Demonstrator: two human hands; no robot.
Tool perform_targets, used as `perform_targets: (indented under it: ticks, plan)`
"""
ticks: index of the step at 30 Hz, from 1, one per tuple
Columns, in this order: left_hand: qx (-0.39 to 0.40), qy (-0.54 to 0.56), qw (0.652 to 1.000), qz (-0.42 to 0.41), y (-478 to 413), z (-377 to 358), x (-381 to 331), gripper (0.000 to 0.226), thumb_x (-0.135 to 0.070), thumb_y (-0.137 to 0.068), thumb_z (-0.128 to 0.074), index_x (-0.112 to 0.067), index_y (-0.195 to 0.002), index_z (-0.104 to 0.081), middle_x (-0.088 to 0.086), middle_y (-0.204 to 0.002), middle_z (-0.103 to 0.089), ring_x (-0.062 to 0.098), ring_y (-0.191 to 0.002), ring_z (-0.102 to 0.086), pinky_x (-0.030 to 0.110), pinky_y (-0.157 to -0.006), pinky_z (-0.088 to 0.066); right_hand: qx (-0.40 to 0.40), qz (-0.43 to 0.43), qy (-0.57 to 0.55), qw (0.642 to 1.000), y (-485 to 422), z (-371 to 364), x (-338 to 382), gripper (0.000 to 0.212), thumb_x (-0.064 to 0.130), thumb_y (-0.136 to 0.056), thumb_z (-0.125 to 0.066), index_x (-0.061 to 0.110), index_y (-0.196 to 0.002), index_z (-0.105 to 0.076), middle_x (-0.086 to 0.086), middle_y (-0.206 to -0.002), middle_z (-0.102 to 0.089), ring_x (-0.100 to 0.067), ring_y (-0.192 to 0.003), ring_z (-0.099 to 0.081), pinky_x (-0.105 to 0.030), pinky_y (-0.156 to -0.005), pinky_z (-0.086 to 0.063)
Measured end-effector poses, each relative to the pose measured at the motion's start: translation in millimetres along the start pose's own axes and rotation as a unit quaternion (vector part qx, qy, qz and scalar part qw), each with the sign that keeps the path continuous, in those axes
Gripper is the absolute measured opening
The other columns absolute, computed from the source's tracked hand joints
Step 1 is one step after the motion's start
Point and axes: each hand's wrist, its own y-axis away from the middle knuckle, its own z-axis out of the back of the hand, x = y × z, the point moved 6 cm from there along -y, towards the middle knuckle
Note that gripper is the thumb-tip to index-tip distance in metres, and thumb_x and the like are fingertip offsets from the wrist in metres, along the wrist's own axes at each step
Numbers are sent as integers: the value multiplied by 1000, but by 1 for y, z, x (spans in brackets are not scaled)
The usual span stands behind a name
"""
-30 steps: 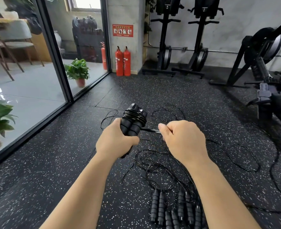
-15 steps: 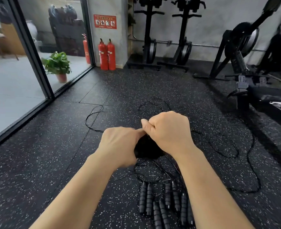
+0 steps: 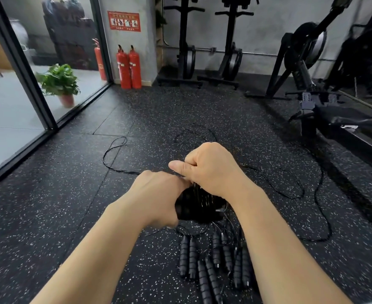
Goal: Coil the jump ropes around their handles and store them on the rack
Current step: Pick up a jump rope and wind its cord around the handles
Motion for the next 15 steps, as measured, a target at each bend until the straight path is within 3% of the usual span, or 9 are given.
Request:
perform_targets:
  ticks: [3, 5, 8, 10, 13, 15]
  plan:
    - [-14, 21, 1000, -9, 3, 6, -3, 34, -32, -73, -69, -32, -96, -44, -9, -82, -56, 18, -85, -55, 30, -68, -29, -3, -22, -78, 997, -1, -3, -10, 63, 43, -90, -62, 14, -41, -37, -4, -44, -39, -16, -44, -34, -36, -52, -39]
    - [-20, 38, 999, -18, 5, 10, -3, 36, -31, -71, -71, -31, -86, -38, -11, -75, -51, 15, -80, -48, 30, -70, -32, 11, -57, -143, 988, -1, -6, -19, 62, 44, -89, -64, 8, -44, -41, -7, -46, -39, -17, -44, -34, -34, -49, -34]
    - [-14, 78, 996, -34, 8, 8, -5, 39, -31, -67, -73, -29, -85, -40, -10, -76, -52, 12, -80, -47, 31, -78, -41, 60, -85, -193, 976, 0, -9, -28, 61, 50, -86, -64, 9, -48, -39, -2, -46, -31, -13, -43, -28, -29, -49, -28]
    - [-16, 113, 993, -42, 9, 7, -9, 38, -28, -65, -74, -26, -86, -43, -10, -75, -50, 12, -79, -46, 30, -74, -39, 85, -107, -227, 964, 0, -14, -32, 60, 51, -86, -63, 9, -52, -38, 2, -47, -28, -12, -42, -24, -25, -46, -27]
    - [-24, 159, 986, -45, 12, 10, -11, 39, -24, -64, -76, -27, -84, -42, -9, -76, -49, 12, -75, -45, 31, -66, -38, 99, -142, -296, 939, 5, -8, -40, 57, 49, -88, -60, 5, -56, -44, 5, -42, -34, -9, -37, -28, -17, -41, -28]
    - [-26, 204, 978, -44, 13, 12, -10, 43, -20, -64, -76, -31, -77, -37, -8, -74, -49, 10, -69, -46, 27, -60, -38, 101, -170, -324, 925, 5, -14, -58, 56, 50, -86, -62, 1, -61, -53, 0, -48, -47, -10, -40, -39, -19, -46, -39]
